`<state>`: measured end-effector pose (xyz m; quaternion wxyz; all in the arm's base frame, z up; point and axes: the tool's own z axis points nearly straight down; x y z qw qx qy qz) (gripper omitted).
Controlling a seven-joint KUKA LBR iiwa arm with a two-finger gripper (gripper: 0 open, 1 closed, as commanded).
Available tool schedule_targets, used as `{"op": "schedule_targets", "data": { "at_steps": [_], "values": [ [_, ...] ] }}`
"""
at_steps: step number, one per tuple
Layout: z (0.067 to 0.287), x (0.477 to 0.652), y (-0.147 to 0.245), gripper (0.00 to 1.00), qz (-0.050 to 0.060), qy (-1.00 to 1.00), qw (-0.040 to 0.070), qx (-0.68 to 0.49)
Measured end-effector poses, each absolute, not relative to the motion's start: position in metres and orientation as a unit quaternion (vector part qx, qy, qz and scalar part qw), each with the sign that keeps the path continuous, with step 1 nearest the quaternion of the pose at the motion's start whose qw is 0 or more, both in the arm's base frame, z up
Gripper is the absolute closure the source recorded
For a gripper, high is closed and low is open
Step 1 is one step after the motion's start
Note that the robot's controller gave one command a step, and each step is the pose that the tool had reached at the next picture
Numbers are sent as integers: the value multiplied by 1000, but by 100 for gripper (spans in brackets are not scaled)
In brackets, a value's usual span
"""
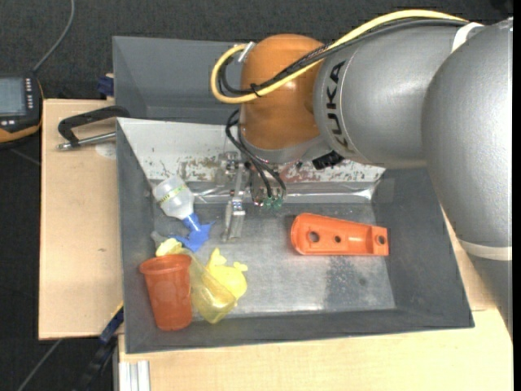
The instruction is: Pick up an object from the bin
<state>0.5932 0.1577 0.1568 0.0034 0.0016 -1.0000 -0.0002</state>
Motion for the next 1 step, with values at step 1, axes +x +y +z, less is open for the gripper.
{"op": "schedule_targets", "data": {
  "at_steps": [1],
  "values": [
    [162,595,157,0,-1,-1000,-1,1]
  ]
}}
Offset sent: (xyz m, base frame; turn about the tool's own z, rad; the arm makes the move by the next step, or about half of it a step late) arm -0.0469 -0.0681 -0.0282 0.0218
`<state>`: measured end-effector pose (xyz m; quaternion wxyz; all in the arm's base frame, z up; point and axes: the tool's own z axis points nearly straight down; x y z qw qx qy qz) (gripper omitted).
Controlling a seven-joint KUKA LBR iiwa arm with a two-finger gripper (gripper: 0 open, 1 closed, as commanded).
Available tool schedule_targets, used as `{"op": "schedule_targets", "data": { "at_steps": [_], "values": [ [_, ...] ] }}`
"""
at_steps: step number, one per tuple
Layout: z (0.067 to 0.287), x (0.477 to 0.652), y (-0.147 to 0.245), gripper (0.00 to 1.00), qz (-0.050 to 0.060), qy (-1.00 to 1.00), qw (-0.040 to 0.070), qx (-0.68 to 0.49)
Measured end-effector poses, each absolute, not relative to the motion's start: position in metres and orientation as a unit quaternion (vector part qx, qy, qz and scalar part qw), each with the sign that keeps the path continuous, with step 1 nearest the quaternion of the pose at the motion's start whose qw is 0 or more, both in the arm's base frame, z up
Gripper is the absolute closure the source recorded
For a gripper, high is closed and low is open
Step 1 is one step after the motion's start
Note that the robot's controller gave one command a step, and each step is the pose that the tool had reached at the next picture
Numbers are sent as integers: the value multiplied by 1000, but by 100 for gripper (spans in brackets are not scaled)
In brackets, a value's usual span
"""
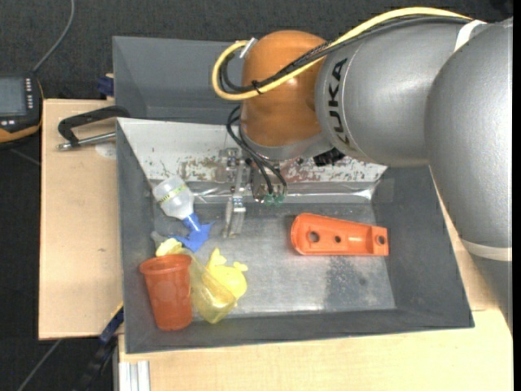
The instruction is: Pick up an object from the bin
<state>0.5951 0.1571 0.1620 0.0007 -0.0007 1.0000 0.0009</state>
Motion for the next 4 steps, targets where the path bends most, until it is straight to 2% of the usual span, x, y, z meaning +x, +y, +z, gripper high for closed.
{"op": "schedule_targets", "data": {
  "at_steps": [1,2,3,4],
  "values": [
    [140,562,114,0,2,1000,0,4],
    [141,559,84,0,1,1000,0,7],
    [110,564,77,0,2,1000,5,-12],
    [104,549,45,0,2,1000,-3,28]
  ]
}}
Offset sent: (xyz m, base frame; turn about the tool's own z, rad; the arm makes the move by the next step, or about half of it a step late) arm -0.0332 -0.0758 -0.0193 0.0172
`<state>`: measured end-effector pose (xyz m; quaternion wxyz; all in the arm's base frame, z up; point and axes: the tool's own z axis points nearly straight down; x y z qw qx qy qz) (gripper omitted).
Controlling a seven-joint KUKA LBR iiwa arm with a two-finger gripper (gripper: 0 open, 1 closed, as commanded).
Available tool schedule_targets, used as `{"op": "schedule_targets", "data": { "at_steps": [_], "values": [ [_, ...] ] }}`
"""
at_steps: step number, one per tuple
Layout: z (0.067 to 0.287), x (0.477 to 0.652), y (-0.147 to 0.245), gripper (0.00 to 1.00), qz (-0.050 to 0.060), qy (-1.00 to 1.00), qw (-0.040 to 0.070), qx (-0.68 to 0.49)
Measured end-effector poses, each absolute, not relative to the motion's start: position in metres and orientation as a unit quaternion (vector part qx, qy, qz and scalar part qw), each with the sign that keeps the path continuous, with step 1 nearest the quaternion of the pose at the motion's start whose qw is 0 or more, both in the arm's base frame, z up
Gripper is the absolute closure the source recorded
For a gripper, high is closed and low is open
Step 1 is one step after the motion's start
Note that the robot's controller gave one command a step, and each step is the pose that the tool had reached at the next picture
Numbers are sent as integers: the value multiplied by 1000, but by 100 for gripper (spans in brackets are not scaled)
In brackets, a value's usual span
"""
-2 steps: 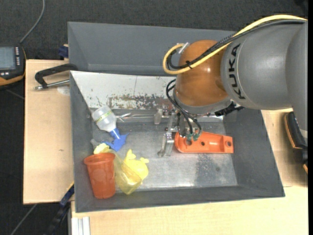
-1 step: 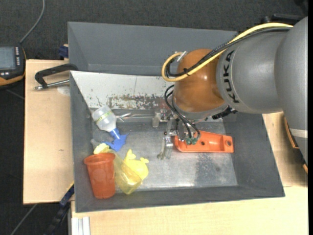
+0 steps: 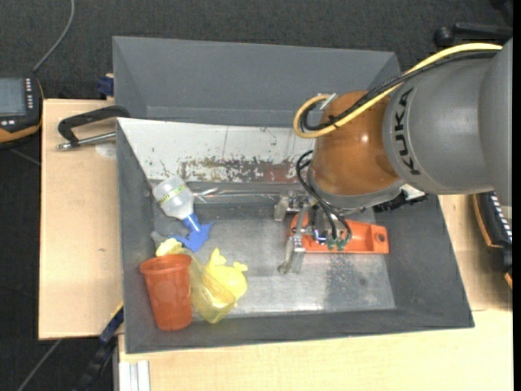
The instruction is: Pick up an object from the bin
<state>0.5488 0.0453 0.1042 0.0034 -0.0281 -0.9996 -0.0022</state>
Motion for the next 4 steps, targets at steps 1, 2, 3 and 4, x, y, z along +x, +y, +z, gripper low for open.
{"op": "schedule_targets", "data": {
  "at_steps": [1,2,3,4],
  "values": [
    [99,573,24,0,-4,-987,-5,-162],
    [72,590,-30,100,-3,-997,1,-83],
    [72,590,-30,100,-3,-997,1,-83],
    [189,590,-25,100,-4,-997,-2,-82]
  ]
}}
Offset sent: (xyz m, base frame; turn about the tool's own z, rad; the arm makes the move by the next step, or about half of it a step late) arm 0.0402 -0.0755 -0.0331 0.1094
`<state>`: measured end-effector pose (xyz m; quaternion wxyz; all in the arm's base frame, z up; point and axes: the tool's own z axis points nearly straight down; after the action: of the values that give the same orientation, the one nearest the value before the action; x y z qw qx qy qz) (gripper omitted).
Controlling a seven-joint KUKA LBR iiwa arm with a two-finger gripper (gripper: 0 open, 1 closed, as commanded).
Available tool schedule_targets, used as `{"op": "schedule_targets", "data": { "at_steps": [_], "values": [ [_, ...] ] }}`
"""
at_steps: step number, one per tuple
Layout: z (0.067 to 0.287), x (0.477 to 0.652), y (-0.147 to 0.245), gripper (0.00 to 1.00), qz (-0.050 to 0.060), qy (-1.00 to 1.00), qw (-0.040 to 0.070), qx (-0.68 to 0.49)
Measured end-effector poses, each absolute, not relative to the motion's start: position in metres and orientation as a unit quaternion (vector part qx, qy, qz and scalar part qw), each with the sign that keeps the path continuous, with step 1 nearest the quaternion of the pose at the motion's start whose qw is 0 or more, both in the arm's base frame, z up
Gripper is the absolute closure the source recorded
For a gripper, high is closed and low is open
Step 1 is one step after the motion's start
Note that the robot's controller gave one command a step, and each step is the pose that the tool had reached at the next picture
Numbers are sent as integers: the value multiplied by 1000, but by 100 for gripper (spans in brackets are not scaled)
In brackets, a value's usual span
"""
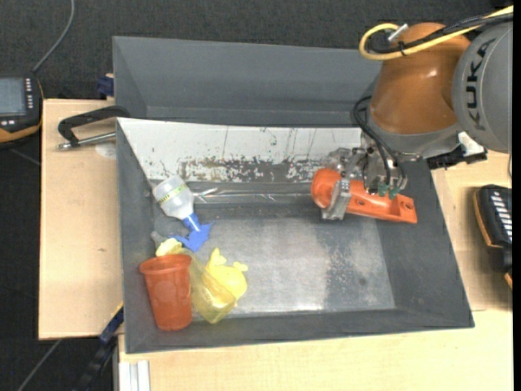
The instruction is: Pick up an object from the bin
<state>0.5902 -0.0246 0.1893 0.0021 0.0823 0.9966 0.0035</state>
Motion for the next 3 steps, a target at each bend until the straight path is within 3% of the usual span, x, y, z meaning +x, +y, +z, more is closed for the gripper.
{"op": "schedule_targets", "data": {
  "at_steps": [1,2,3],
  "values": [
    [189,590,-25,100,4,997,2,83],
    [233,592,-27,100,4,997,0,79],
    [294,587,-27,100,4,997,3,81]
  ]
}}
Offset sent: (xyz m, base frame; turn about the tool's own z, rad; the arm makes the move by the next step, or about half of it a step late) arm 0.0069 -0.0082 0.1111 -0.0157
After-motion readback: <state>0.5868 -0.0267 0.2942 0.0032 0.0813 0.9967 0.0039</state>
